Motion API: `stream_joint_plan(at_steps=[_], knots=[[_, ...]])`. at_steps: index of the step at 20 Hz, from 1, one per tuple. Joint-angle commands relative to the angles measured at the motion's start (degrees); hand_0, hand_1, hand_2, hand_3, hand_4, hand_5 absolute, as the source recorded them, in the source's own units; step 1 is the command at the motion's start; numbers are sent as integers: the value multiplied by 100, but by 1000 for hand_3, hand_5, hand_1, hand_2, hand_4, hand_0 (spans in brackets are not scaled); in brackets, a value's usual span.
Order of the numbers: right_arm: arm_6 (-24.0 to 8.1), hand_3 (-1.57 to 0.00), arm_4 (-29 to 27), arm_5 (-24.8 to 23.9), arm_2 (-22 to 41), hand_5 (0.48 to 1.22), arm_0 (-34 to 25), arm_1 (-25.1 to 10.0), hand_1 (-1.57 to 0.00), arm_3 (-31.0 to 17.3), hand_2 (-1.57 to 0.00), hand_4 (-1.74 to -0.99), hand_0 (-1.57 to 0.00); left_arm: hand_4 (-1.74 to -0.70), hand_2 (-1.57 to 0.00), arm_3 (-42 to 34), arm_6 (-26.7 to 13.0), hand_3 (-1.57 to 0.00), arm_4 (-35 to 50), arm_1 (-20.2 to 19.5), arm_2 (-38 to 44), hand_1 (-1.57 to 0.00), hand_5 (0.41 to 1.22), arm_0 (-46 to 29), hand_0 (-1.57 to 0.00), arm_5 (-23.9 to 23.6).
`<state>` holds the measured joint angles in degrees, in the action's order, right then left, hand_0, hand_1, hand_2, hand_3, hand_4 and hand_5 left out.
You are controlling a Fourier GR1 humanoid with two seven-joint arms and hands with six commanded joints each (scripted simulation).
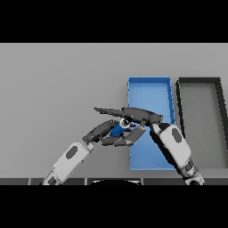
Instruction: Pick up the blue pipe and place it into the blue bin.
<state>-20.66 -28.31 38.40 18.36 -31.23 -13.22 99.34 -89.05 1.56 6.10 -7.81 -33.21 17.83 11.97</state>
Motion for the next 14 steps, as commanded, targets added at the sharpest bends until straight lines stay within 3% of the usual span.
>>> stream_joint_plan(at_steps=[1,2,3,4,5,6,7,8,9,10,12,14], knots=[[-63,1,-82,15,51,498,-53,57,1,-26,-9,-1210,1,-1473,-1571,-50,-95,-1557,9,8,-14,-1571,1221,-77,-1571,-9],[-138,-26,-173,-6,53,493,-138,53,-34,-7,-54,-1236,-17,-1525,-1571,-35,-184,-1560,20,-6,16,-1571,1221,-82,-1571,21],[-162,-116,-64,30,125,483,-227,160,-140,-128,-160,-1291,-107,-1568,-1571,-69,-98,-1284,1,19,0,-1571,1221,-94,-1571,42],[-188,-252,-64,57,136,477,-324,195,-299,-166,-308,-1348,-264,-1603,-1571,12,-264,-1190,-244,-1,-28,-1571,1221,-6,-1571,-83],[-130,-516,-12,125,162,477,-362,239,-487,-215,-492,-1365,-475,-1630,-1571,-52,-488,-1119,-430,-110,-104,-1527,1221,75,-1571,-110],[2,-659,-16,150,184,486,-435,272,-704,-273,-708,-1433,-694,-1647,-1571,-158,-564,-1121,-451,-80,-143,-1536,1221,-17,-1571,-201],[38,-775,-126,131,200,516,-528,297,-877,-320,-881,-1486,-869,-1665,-1571,-137,-391,-1211,-459,-99,-98,-1543,1221,14,-1571,-186],[-26,-880,-237,71,236,570,-521,305,-1016,-305,-1019,-1527,-1010,-1680,-1571,-92,-262,-1283,-409,-27,-86,-1548,1221,-36,-1571,-183],[34,-1018,-337,8,267,638,-488,334,-1127,-357,-1129,-1498,-1122,-1692,-1571,-82,-248,-1340,-313,9,-32,-1553,1221,-66,-1571,-93],[47,-1128,-427,-55,262,755,-558,356,-1216,-404,-1218,-1474,-1212,-1702,-1571,-132,-195,-1386,-203,30,29,-1557,1221,-112,-1571,-15],[256,-1288,-381,-143,331,923,-544,373,-1344,-310,-1345,-1445,-1341,-1716,-1571,-122,-115,-1453,-111,161,105,-1562,1221,-131,-1571,88],[637,-1390,-41,-20,412,1030,-539,239,-1425,-295,-1426,-1435,-1424,-1723,-1571,-146,-295,-1495,-235,200,126,-1565,1221,-139,-1571,80]])
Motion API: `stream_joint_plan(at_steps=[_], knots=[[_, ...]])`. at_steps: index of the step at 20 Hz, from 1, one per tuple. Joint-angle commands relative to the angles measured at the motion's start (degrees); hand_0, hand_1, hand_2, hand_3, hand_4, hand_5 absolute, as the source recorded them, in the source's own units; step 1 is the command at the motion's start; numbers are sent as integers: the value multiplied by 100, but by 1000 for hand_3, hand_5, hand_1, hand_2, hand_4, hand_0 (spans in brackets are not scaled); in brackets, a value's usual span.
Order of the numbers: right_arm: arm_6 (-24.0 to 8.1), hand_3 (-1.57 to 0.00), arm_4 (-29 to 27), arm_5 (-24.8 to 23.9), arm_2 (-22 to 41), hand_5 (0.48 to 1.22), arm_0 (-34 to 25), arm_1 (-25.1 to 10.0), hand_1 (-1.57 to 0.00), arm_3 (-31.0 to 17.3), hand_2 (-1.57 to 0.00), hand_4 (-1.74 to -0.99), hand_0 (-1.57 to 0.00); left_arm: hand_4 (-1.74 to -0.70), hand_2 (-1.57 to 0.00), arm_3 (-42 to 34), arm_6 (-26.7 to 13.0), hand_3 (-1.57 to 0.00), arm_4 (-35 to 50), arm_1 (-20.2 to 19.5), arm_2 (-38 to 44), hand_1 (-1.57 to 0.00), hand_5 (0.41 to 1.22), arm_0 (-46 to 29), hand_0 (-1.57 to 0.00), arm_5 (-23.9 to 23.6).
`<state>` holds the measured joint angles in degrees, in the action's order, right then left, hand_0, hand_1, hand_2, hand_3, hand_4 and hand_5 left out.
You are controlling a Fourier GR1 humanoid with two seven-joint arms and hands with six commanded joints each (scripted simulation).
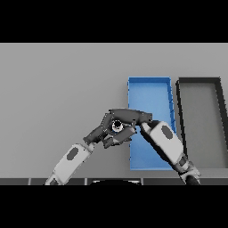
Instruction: Pick up the blue pipe and place it into the blue bin.
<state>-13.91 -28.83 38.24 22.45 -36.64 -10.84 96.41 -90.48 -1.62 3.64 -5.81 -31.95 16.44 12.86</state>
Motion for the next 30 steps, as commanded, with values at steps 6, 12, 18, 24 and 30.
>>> stream_joint_plan(at_steps=[6,12,18,24,30], knots=[[98,-1523,-353,-82,124,1171,23,-145,-1533,4,-1533,-1475,-1532,-1724,-1571,-38,-46,-1442,-72,11,95,-1569,1221,-47,-1571,169],[203,-1559,-283,-389,254,1208,-10,-278,-1561,66,-1561,-1486,-1561,-1144,-486,-64,182,-492,-649,-126,167,-507,1221,-78,-535,628],[173,-1568,-179,-491,298,1218,3,-319,-1568,53,-1568,-1488,-1568,-876,-127,60,-36,-128,-1162,44,266,-132,781,-85,-139,477],[112,-1570,-429,-660,297,1220,47,-281,-1570,96,-1570,-1489,-1570,-895,-32,59,-247,-33,-820,210,404,-34,625,-244,-36,462],[-966,-1571,-2688,-1490,-29,1221,-707,-526,-1571,25,-1571,-1490,-1571,-922,-8,-68,-496,-8,-719,187,365,-8,515,-388,-9,529]])
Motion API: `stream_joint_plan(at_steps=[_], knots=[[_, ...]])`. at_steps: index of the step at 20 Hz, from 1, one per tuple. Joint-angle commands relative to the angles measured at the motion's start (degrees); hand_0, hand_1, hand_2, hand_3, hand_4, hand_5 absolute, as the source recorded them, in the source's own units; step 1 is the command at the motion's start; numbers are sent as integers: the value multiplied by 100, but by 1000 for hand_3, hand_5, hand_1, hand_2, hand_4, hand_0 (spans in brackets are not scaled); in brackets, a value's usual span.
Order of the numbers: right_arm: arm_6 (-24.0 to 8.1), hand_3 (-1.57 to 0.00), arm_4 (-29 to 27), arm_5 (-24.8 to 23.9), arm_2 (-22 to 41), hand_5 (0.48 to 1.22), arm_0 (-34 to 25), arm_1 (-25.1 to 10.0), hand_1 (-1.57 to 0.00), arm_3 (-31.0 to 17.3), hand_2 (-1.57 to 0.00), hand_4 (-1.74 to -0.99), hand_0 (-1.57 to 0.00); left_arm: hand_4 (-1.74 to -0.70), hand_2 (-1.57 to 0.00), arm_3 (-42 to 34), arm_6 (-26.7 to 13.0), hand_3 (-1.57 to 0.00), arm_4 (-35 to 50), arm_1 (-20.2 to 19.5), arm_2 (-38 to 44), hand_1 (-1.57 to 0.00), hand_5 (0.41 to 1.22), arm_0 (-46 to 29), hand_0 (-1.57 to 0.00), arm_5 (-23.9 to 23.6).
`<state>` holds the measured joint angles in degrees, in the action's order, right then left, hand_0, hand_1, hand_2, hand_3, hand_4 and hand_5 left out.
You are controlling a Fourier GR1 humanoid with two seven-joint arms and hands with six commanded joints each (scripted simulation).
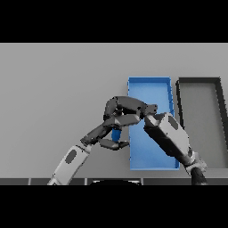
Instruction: Pick up the blue pipe and place it into the blue bin.
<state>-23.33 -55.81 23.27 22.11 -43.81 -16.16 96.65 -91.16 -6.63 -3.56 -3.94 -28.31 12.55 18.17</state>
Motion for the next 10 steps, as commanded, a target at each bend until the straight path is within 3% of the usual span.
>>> stream_joint_plan(at_steps=[1,3,6,10], knots=[[-77,-1571,-199,-115,-119,1221,-235,-151,-1571,55,-1571,-1491,-1571,-923,-6,37,-81,-6,-7,30,5,-6,507,30,-7,-17],[-45,-1571,-509,-245,-317,1221,-688,-337,-1571,-3,-1571,-1493,-1571,-926,-3,-40,-11,-4,36,-28,12,-4,496,-25,-4,24],[179,-1571,-698,-140,-587,1221,-1334,-511,-1571,-463,-1571,-1495,-1571,-925,-1,-137,-26,-1,26,-49,8,-1,488,-2,-2,12],[467,-1571,-375,-834,-993,1221,-2052,-788,-1571,-1503,-1571,-1497,-1571,-904,0,-158,-52,0,-77,-68,-24,0,487,28,0,-19]])
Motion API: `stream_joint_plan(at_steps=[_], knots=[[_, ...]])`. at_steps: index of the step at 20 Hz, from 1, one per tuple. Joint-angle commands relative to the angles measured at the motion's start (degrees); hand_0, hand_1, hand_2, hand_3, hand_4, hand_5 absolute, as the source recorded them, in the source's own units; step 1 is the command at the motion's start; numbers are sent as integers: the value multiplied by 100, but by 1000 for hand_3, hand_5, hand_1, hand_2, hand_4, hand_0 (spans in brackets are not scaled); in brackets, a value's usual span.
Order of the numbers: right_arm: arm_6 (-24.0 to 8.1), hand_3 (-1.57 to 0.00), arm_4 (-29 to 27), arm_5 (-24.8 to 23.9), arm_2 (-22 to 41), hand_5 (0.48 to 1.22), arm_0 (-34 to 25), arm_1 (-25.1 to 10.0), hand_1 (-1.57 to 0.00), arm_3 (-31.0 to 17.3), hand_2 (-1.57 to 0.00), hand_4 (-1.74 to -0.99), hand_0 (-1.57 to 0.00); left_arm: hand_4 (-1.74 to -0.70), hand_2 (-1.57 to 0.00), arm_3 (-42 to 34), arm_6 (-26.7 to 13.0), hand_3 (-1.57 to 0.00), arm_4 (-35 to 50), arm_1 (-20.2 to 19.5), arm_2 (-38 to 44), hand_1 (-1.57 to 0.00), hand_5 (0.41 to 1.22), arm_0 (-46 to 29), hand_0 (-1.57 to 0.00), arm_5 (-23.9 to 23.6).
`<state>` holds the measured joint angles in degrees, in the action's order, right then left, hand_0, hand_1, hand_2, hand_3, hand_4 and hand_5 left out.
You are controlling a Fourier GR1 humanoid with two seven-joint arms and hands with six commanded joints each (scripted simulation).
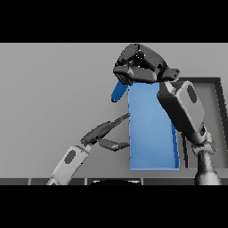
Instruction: Pick up the blue pipe and place it into the blue bin.
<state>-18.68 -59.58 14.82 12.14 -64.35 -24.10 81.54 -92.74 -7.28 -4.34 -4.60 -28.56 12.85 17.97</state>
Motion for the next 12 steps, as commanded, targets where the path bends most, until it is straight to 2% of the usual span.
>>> stream_joint_plan(at_steps=[1,4,7,10,12], knots=[[-8,-1571,108,0,-40,1221,-72,-94,-1571,-275,-1571,-1497,-1571,-899,0,-33,22,0,-4,-30,10,0,487,-48,0,-14],[73,-1571,507,12,-88,1221,-98,-258,-1571,-1083,-1571,-1498,-1571,-889,1,4,-39,1,63,-44,59,1,484,-2,1,41],[111,-1571,727,82,-106,1221,123,-337,-1571,-1832,-1571,-1498,-1571,-883,1,9,2,1,12,-82,67,1,481,-40,1,13],[36,-1571,985,20,-25,1221,538,-432,-1571,-2322,-1571,-1499,-1571,-878,1,-39,-13,1,55,-113,105,1,482,-27,1,29],[-69,-1571,1091,-138,76,1221,860,-470,-1571,-2423,-1571,-1499,-1571,-873,1,-11,42,1,6,-100,105,1,483,-8,1,-4]])
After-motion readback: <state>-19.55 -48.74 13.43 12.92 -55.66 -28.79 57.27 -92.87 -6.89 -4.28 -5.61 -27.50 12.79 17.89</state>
